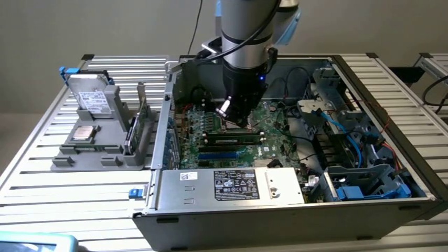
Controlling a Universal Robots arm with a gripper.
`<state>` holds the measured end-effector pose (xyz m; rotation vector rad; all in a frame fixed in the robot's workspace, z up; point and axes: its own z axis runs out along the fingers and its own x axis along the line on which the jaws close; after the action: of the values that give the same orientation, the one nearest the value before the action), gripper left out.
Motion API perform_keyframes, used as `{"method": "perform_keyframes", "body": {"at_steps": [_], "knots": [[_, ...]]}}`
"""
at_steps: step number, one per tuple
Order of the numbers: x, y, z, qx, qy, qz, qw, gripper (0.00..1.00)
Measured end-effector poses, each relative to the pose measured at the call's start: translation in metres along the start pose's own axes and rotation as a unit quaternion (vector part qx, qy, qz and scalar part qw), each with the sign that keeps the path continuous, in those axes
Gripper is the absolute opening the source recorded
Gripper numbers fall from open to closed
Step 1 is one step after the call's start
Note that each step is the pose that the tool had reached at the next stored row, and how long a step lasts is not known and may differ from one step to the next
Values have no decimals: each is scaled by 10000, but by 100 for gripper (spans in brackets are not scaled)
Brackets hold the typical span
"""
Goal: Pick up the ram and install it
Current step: 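Press down the ram until it locks into place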
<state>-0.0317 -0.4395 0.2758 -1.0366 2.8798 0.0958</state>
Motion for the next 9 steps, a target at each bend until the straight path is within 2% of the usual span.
{"method": "perform_keyframes", "body": {"at_steps": [3,9], "knots": [[0,0,-1,-33,52,164,9998,11],[2,2,-1,-86,119,504,9986,11]]}}
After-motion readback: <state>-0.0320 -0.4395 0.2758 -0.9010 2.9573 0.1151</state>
